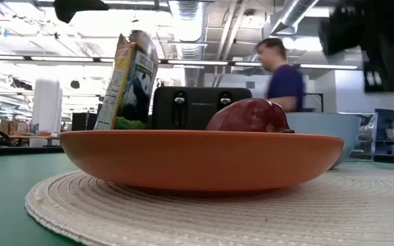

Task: Arrange a breakfast setting
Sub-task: Return to Home Position

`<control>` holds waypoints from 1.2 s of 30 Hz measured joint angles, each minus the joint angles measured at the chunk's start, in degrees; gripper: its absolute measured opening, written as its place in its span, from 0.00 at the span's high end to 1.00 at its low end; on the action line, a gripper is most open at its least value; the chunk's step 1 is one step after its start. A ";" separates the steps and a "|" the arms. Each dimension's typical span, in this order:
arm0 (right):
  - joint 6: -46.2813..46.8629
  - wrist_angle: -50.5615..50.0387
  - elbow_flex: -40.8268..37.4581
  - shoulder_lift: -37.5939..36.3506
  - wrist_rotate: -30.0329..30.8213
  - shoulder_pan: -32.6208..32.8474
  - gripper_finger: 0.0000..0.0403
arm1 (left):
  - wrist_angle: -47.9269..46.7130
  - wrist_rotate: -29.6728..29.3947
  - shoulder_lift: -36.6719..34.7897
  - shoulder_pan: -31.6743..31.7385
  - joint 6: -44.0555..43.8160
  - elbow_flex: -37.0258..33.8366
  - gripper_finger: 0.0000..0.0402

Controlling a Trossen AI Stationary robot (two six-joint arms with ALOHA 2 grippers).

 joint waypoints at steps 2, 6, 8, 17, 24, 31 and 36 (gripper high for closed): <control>-1.30 0.37 2.89 -2.79 0.03 0.00 0.74 | -1.59 0.08 -1.04 -0.01 1.02 1.02 0.30; -11.98 3.94 8.66 -8.91 0.65 0.02 0.74 | -5.55 -0.17 -5.33 -0.02 1.21 3.26 0.30; -19.88 6.83 10.83 -12.39 2.74 0.04 0.74 | -7.81 -0.27 -8.18 -0.02 1.25 4.02 0.30; -42.15 10.15 11.17 -26.99 14.03 0.17 0.74 | -12.64 -0.90 -21.56 -0.02 4.52 3.76 0.30; -43.08 15.19 2.79 -32.49 19.39 0.15 0.74 | -16.69 -0.26 -29.75 -0.02 6.73 -0.22 0.30; -40.90 39.87 -15.82 -37.10 19.49 0.02 0.74 | -17.30 0.88 -37.06 -0.01 8.34 -7.53 0.30; -40.11 50.96 -25.09 -37.99 21.47 0.16 0.74 | -13.93 2.36 -36.40 -0.02 9.41 -12.83 0.30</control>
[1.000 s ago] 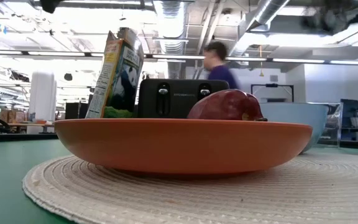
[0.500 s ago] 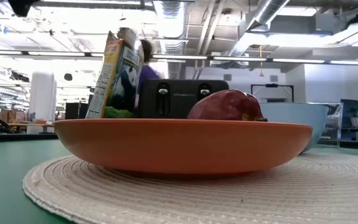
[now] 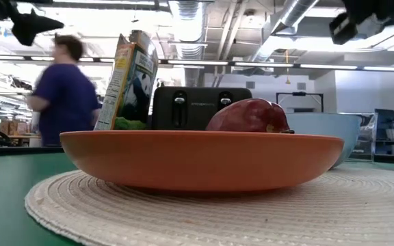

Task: Arrange a breakfast setting
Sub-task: Return to Home Position

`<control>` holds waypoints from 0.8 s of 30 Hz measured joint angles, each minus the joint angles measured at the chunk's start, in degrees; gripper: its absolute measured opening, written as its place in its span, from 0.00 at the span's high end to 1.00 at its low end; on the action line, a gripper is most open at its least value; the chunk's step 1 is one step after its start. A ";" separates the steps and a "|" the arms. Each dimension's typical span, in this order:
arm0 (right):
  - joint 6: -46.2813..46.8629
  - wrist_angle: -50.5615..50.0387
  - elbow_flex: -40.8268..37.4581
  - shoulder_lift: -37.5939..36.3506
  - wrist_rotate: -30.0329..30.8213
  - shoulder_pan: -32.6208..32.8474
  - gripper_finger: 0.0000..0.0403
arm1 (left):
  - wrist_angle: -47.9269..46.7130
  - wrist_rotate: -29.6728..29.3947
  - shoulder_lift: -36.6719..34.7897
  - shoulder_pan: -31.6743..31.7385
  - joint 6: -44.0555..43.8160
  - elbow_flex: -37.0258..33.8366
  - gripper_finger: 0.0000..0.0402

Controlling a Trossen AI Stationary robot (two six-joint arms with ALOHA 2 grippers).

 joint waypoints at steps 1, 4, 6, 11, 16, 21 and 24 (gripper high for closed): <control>0.15 1.85 -1.52 0.03 0.44 0.02 0.74 | 1.81 0.44 -0.24 0.01 1.19 -1.65 0.30; 1.05 6.38 -4.92 0.09 0.70 0.08 0.74 | 7.65 1.82 -0.56 -0.02 3.24 -5.52 0.30; 1.07 8.75 -6.63 0.09 0.70 0.21 0.74 | 8.30 1.58 -0.38 0.00 3.03 -7.24 0.30; 0.10 9.75 -8.76 -0.02 0.84 0.36 0.74 | 14.06 0.60 -0.58 -0.02 0.96 -10.19 0.30; 0.10 13.54 -12.37 -0.02 0.86 0.36 0.74 | 16.65 -2.26 -0.45 0.00 -2.29 -16.15 0.30; -0.05 18.71 -15.45 -0.02 0.88 0.34 0.74 | 21.74 -2.48 -0.41 0.00 -2.87 -21.97 0.30; -0.36 18.14 -15.45 -0.01 0.88 0.26 0.74 | 24.28 -2.49 -0.45 0.00 -1.84 -24.04 0.30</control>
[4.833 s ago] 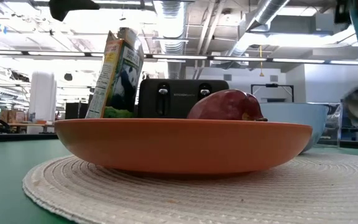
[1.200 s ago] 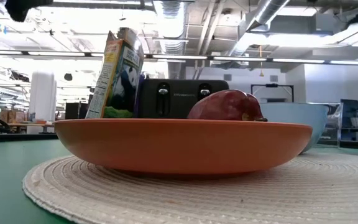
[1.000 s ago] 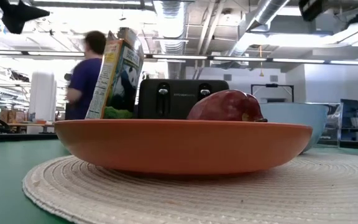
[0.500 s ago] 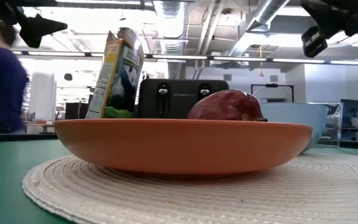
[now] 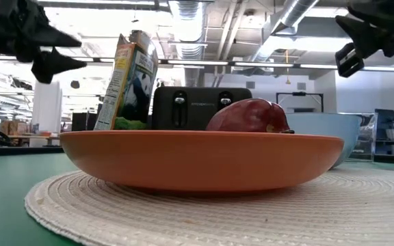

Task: Arrange a breakfast setting
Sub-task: Return to Home Position

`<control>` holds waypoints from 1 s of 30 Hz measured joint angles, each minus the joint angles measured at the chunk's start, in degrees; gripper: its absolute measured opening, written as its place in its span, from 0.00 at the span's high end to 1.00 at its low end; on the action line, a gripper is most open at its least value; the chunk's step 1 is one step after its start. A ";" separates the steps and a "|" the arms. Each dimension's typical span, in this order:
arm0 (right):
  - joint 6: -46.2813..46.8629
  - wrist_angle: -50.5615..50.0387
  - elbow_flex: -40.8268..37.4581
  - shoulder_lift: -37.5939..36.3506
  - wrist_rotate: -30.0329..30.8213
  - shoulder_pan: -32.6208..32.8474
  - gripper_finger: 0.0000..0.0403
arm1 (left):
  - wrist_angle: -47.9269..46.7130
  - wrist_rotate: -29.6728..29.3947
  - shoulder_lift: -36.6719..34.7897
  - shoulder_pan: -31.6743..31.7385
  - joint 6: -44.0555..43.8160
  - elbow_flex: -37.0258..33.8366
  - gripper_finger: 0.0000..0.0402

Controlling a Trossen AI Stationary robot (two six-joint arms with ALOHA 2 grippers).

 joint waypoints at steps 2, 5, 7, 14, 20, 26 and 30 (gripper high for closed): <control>-0.12 -0.92 0.00 -0.01 0.06 -0.09 0.74 | 0.06 0.00 0.02 0.00 0.00 -1.47 0.30; 0.27 -1.79 -0.02 0.05 1.59 0.04 0.74 | 1.36 0.06 0.00 0.00 -0.01 -3.82 0.30; 0.29 -1.52 -0.02 0.06 2.01 0.02 0.74 | 2.59 0.23 0.01 0.00 0.03 -5.56 0.30; 0.50 -0.95 -0.04 0.05 2.23 -0.03 0.74 | 7.71 -0.62 -0.04 -0.04 3.45 -6.57 0.30; 4.87 -4.14 -0.07 0.14 2.23 -0.03 0.74 | 6.89 -2.66 0.50 -0.02 3.12 -6.42 0.30; 13.86 -9.57 -0.09 0.16 2.23 0.11 0.74 | 2.70 -2.49 3.32 -0.02 3.00 -5.60 0.30; 16.83 -13.09 -0.09 0.16 2.25 0.10 0.74 | 2.61 -1.51 4.67 -0.02 1.37 -5.60 0.30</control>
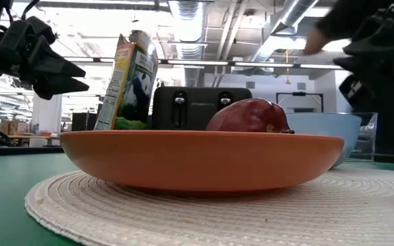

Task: Arrange a breakfast setting
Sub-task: Return to Home Position

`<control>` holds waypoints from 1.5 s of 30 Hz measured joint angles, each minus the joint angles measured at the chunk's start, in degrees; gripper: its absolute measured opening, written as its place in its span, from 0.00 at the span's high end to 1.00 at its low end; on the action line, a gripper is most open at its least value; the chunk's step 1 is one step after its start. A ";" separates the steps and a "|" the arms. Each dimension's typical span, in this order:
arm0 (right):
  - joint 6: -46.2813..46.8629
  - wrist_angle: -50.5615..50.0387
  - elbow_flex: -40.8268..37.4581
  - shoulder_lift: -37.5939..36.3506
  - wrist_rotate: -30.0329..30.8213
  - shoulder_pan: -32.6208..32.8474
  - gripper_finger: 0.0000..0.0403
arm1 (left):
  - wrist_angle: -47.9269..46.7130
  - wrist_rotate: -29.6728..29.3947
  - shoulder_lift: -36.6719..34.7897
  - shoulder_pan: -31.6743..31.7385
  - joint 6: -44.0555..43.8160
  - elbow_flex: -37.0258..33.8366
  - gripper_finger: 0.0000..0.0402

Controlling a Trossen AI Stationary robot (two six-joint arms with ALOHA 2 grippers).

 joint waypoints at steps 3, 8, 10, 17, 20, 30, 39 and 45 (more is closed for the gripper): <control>0.02 -2.28 -0.02 0.00 0.52 -0.12 0.74 | -0.02 0.01 0.34 0.00 -0.16 0.00 0.30; 0.05 -5.70 -0.04 0.00 0.63 -0.12 0.74 | -0.02 -0.03 0.35 0.00 -0.22 0.00 0.30; 0.07 -7.05 -0.04 0.00 0.61 -0.12 0.74 | -0.02 -0.03 0.35 0.00 -0.24 0.00 0.30; 0.09 -11.77 -0.04 0.00 0.61 -0.12 0.74 | -0.02 -0.08 0.35 0.00 -0.24 -0.02 0.30; 0.09 -13.34 -0.07 0.00 0.61 -0.12 0.74 | -0.02 -0.08 0.35 0.00 -0.24 -0.02 0.30; 0.07 -16.17 -0.07 0.00 0.61 -0.12 0.74 | -0.02 -0.12 0.35 0.00 -0.27 -0.04 0.30; 0.07 -16.15 -0.09 0.00 0.59 -0.12 0.74 | -0.04 -0.14 0.35 0.00 -0.26 -0.07 0.30; 0.07 -16.11 -0.09 0.00 0.59 -0.12 0.74 | -0.04 -0.14 0.35 0.00 -0.27 -0.07 0.30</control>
